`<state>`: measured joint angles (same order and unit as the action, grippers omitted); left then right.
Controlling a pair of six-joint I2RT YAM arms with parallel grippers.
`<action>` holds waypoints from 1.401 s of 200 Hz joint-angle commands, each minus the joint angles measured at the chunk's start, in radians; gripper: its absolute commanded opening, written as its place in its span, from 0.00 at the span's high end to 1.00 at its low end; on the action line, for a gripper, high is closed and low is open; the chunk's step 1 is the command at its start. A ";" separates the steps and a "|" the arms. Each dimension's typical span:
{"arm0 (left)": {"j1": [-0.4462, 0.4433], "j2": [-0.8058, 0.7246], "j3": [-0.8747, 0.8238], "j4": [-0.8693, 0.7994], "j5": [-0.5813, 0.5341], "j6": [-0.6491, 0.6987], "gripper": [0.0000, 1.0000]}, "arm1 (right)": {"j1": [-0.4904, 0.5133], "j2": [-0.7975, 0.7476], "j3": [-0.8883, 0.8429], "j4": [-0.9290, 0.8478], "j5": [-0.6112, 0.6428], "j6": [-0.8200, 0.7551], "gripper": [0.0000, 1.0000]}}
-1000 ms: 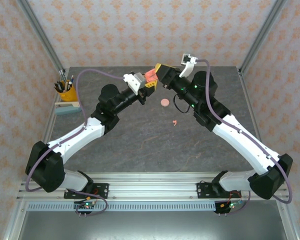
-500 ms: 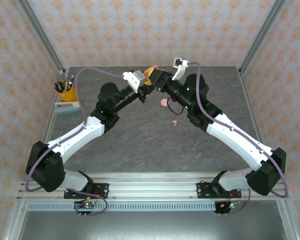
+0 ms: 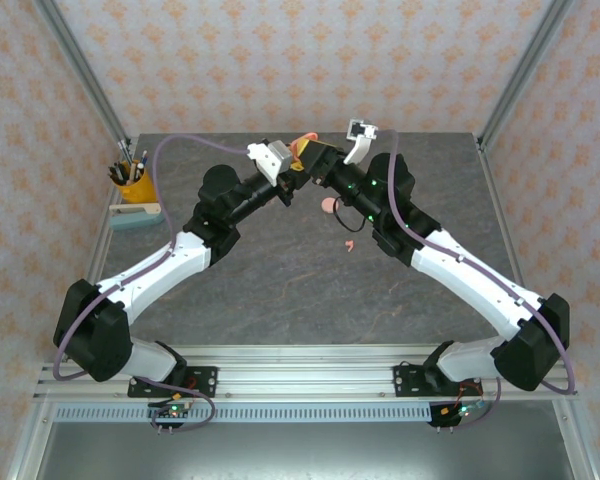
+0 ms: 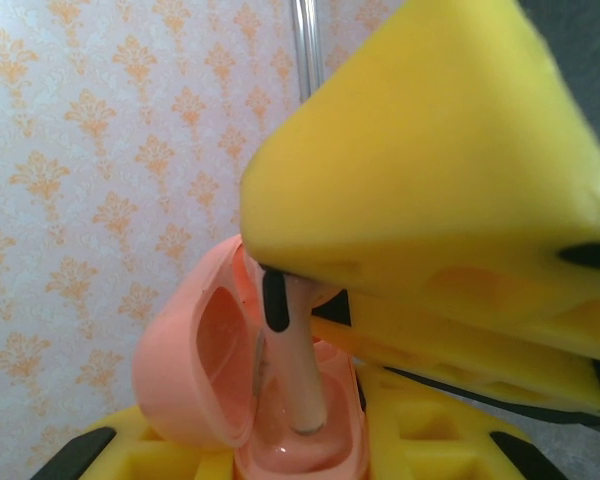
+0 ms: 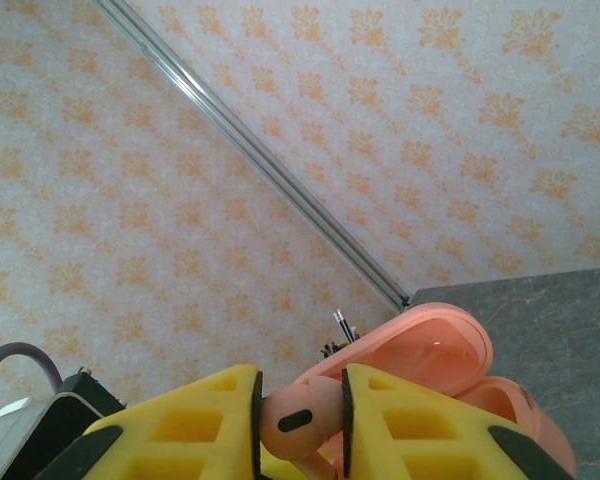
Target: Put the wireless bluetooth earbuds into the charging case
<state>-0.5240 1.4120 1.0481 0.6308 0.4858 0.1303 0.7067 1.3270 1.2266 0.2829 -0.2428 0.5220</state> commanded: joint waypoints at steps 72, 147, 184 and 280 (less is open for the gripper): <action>-0.007 -0.003 0.037 0.074 -0.036 -0.091 1.00 | 0.040 -0.001 -0.079 0.017 0.075 -0.071 0.76; -0.007 -0.005 0.030 0.107 -0.066 -0.147 1.00 | 0.055 -0.002 -0.121 0.055 0.112 -0.075 0.77; -0.007 -0.001 0.035 0.110 -0.057 -0.151 1.00 | 0.056 0.004 -0.124 0.058 0.092 -0.066 0.77; -0.013 -0.002 0.029 0.090 -0.020 -0.135 1.00 | 0.057 0.075 -0.105 0.104 0.075 -0.009 0.78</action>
<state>-0.5209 1.4212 1.0481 0.6079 0.4332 -0.0032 0.7410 1.3571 1.1351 0.4496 -0.1162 0.4736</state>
